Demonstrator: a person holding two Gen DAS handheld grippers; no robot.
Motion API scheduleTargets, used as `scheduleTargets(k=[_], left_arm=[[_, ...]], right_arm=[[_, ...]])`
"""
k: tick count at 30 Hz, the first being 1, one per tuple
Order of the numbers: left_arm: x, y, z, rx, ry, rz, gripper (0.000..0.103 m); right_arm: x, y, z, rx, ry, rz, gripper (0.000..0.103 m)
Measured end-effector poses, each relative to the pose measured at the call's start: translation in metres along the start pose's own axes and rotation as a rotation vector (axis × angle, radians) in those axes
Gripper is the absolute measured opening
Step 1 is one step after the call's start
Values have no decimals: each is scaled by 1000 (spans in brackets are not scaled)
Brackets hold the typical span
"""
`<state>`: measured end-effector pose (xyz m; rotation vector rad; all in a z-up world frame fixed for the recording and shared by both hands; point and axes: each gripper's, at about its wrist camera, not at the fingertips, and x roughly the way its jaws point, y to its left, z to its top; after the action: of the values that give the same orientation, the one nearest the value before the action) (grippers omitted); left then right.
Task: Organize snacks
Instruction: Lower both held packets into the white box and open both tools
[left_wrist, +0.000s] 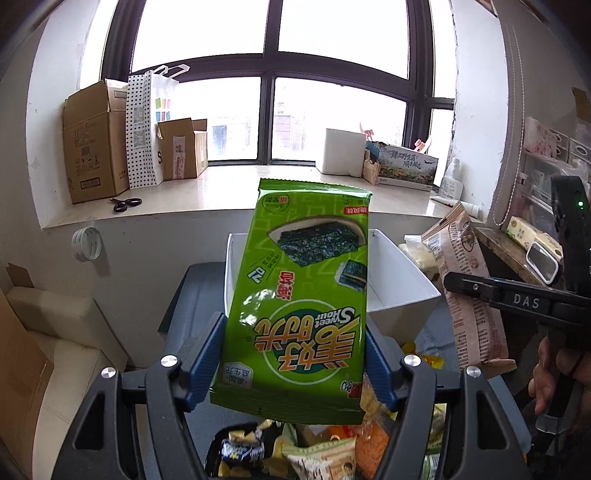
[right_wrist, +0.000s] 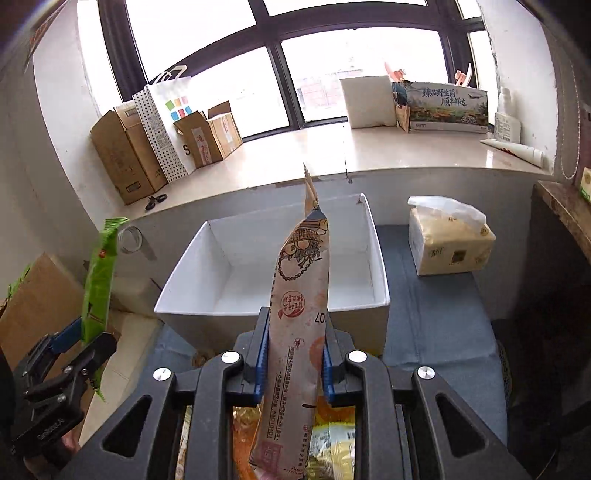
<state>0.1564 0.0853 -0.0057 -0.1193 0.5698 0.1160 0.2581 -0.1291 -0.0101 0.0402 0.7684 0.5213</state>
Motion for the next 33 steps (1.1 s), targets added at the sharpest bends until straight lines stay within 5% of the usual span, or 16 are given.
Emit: scheduleTargets(k=[3, 6, 10, 16, 18, 19, 20, 22, 24, 26, 33], left_arm=[[39, 2, 29, -20, 33, -10, 74], [81, -1, 52, 9, 68, 65, 74], [132, -4, 64, 34, 149, 101, 74], [180, -2, 51, 34, 247, 130, 75], [188, -1, 44, 33, 267, 134, 87], [191, -1, 42, 39, 276, 134, 95], [192, -2, 39, 50, 280, 129, 103], [193, -3, 35, 66, 281, 146, 103], [191, -1, 33, 42, 290, 131, 103], [185, 1, 30, 18, 291, 88, 103], [148, 10, 24, -24, 251, 34, 103]], right_arm=[[16, -9, 34, -6, -6, -2, 24], [42, -16, 71, -28, 19, 7, 24], [92, -18, 104, -129, 86, -70, 24], [157, -30, 98, -178, 243, -116, 24], [168, -35, 90, -188, 283, -126, 25], [173, -38, 86, -182, 307, -122, 27], [177, -41, 83, -168, 333, -124, 43], [177, -47, 79, -154, 350, -153, 70], [168, -48, 78, -159, 319, -112, 78], [157, -42, 77, -167, 303, -102, 97], [101, -23, 78, -193, 160, -96, 103]])
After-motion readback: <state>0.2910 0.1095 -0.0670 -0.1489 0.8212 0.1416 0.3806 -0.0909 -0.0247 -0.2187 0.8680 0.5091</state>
